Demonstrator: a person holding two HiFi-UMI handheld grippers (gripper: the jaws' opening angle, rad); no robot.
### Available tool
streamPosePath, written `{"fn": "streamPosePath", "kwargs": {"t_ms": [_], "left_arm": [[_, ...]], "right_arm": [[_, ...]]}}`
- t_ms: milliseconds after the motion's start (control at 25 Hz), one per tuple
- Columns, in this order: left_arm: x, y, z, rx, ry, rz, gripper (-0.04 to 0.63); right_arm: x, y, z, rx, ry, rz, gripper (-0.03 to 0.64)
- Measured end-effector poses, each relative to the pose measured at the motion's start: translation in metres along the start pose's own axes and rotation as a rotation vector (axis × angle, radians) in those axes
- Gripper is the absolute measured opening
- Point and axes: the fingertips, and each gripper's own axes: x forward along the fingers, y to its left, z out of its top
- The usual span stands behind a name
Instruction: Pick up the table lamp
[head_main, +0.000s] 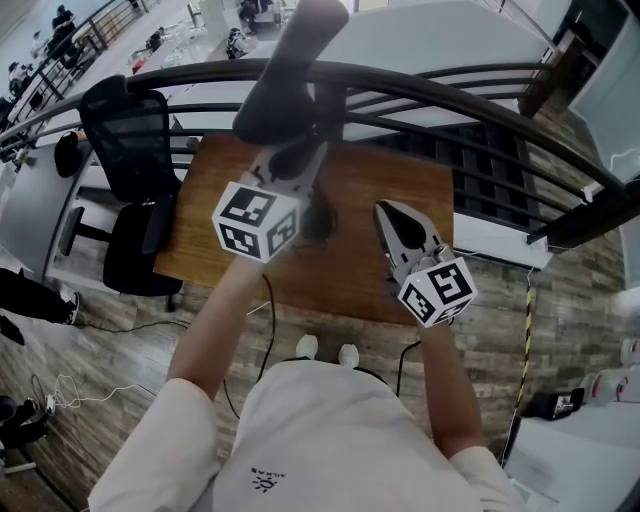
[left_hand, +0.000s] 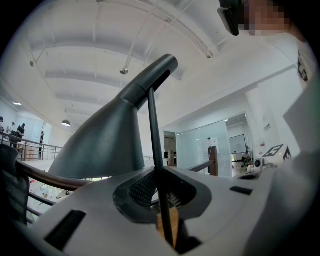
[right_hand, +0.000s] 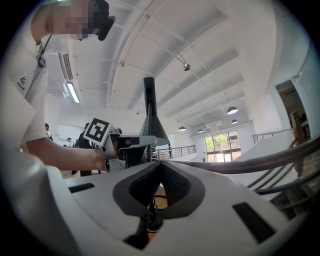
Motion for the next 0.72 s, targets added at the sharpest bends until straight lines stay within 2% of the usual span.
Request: {"fn": "streamPosePath", "kwargs": {"t_ms": [720], "left_arm": [[0.0029, 0.0039, -0.0029, 0.007, 0.000, 0.003, 0.051]], "right_arm": [[0.0008, -0.0070, -0.0054, -0.003, 0.010, -0.009, 0.017]]}}
